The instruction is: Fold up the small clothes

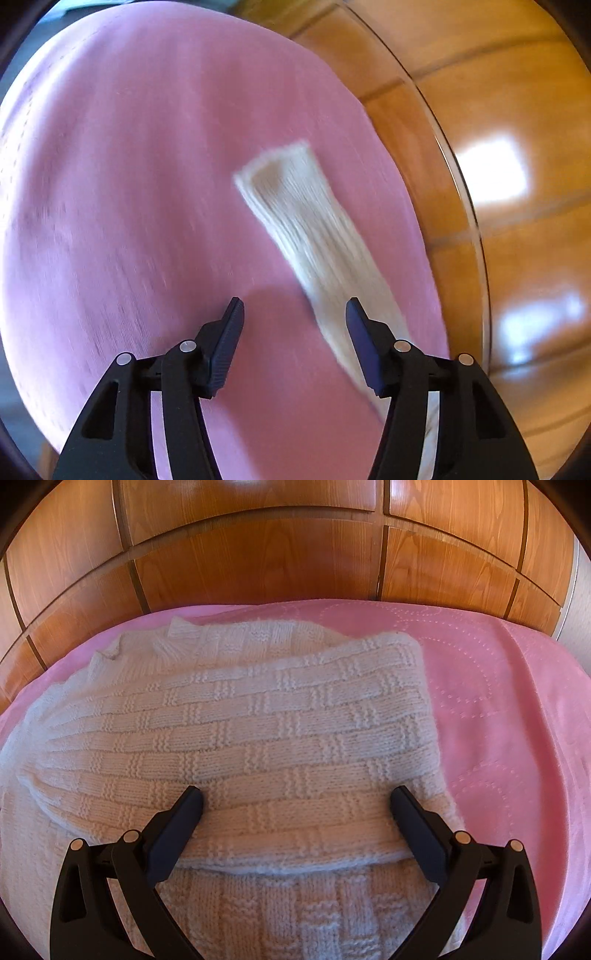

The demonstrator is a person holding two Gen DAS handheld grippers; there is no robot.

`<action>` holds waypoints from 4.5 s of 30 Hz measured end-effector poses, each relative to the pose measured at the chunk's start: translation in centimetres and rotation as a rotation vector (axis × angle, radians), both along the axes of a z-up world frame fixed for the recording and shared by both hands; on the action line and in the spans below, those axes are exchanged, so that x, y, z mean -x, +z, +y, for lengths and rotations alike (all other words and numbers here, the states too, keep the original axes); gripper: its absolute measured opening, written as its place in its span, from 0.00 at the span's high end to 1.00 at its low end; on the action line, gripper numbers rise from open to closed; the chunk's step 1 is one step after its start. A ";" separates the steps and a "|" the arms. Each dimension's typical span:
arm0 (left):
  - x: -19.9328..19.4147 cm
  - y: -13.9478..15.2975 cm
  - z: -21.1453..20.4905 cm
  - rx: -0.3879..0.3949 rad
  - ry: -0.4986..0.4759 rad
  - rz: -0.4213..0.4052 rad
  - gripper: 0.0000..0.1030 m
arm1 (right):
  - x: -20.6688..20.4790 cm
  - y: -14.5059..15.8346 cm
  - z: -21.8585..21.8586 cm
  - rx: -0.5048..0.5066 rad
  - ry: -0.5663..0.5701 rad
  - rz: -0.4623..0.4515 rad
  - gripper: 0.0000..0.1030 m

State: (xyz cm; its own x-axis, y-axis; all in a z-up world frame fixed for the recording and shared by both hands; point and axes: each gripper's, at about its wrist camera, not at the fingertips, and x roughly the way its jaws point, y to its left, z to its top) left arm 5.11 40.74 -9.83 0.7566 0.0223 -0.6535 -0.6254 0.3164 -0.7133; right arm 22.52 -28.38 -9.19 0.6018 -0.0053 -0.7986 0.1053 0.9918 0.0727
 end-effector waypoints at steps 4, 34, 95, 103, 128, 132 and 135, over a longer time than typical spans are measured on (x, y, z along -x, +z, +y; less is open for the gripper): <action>-1.6 -0.6 1.5 0.011 0.017 -0.011 0.45 | 0.0 0.0 0.3 0.011 -0.002 -0.001 0.02; -14.0 3.4 -35.0 -0.408 -0.881 -0.011 0.53 | 0.3 0.1 -0.1 -0.006 -0.006 -0.012 0.02; -7.3 3.6 -35.4 -0.648 -0.882 -0.012 0.31 | 2.5 5.0 -5.4 -0.284 -0.043 -0.128 0.44; -13.1 6.2 -35.6 -0.706 -0.857 -0.075 0.31 | 1.6 5.1 1.5 -0.153 0.162 -0.110 0.38; -17.1 3.2 -38.6 -0.809 -0.887 0.046 0.33 | -1.2 0.3 2.4 -0.029 0.141 -0.074 0.17; -17.3 1.0 -39.8 -0.849 -0.911 0.092 0.30 | -1.2 0.3 2.4 -0.030 0.142 -0.075 0.16; -17.3 1.1 -39.8 -0.839 -0.895 0.087 0.29 | -1.1 0.3 2.5 -0.030 0.141 -0.075 0.15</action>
State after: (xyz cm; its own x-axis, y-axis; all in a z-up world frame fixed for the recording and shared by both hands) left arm 22.36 0.98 -8.71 0.6753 -0.0445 -0.7362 0.0123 0.9987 -0.0492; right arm 23.66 -25.91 -8.87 0.6526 0.1067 -0.7502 -0.0418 0.9936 0.1050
